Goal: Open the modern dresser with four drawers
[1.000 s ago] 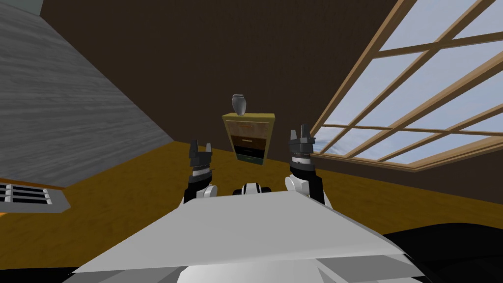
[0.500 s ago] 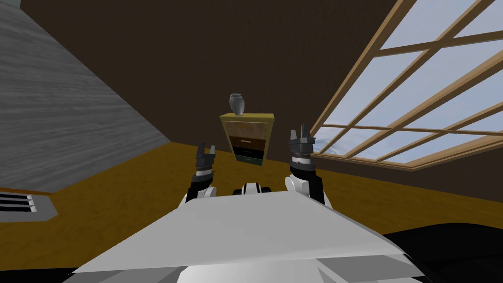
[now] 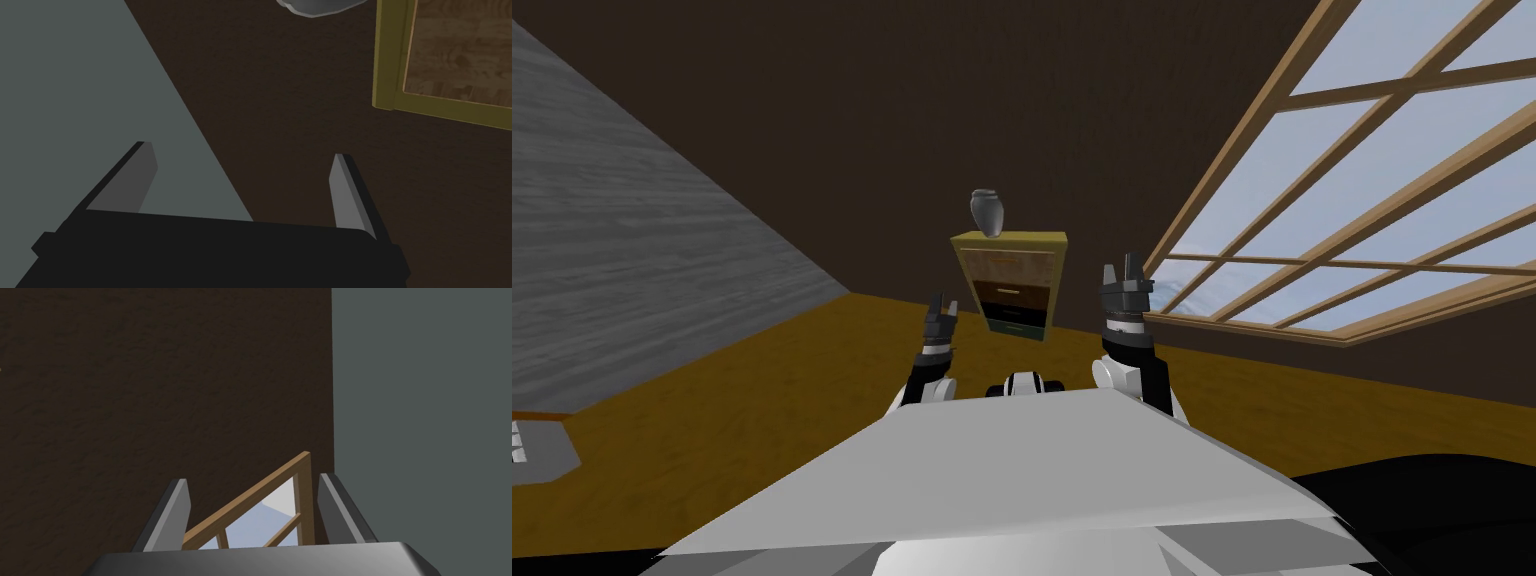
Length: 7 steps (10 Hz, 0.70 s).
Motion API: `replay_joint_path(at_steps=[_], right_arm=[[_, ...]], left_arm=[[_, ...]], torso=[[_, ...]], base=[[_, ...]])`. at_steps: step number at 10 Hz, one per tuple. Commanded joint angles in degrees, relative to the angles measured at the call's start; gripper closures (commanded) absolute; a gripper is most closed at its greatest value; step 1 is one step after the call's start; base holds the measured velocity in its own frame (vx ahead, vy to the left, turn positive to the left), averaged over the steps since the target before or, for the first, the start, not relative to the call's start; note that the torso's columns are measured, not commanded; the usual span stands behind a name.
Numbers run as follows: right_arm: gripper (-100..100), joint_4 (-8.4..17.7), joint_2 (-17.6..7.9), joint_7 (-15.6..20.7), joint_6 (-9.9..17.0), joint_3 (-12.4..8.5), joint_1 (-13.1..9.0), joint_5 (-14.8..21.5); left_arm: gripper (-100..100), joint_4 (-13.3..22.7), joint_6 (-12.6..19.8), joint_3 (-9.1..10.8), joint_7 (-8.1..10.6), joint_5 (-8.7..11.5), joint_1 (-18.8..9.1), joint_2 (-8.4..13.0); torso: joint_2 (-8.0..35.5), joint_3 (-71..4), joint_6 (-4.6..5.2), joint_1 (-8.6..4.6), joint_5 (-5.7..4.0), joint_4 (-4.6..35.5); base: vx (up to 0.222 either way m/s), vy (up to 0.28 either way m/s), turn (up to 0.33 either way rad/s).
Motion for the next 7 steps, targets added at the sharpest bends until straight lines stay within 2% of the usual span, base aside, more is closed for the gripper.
replay_joint_path(at_steps=[1, 5, 7], right_arm=[[0, 0.00, 0.00, 0.00, 0.00, 0.00, 0.00, 0.00], [0, 0.00, 0.00, 0.00, 0.00, 0.00, 0.00, 0.00], [0, 0.00, 0.00, 0.00, 0.00, 0.00, 0.00, 0.00]], left_arm=[[-100, 3.46, -0.35, -0.29, -0.15, 0.11, -1.08, 0.11], [-100, 11.06, -0.86, -0.98, -0.36, 0.46, -3.83, 0.08], [-100, 13.16, -0.99, -1.15, -0.42, 0.55, -4.55, 0.04]], torso=[[0.07, 0.04, -0.01, 0.04, 0.01, 0.02], [-0.10, -0.06, -0.01, 0.02, 0.00, -0.03], [0.03, 0.02, -0.01, -0.09, -0.02, 0.01]], base=[[0.059, -0.014, -0.033], [0.103, -0.015, -0.060], [0.085, -0.037, -0.035]])
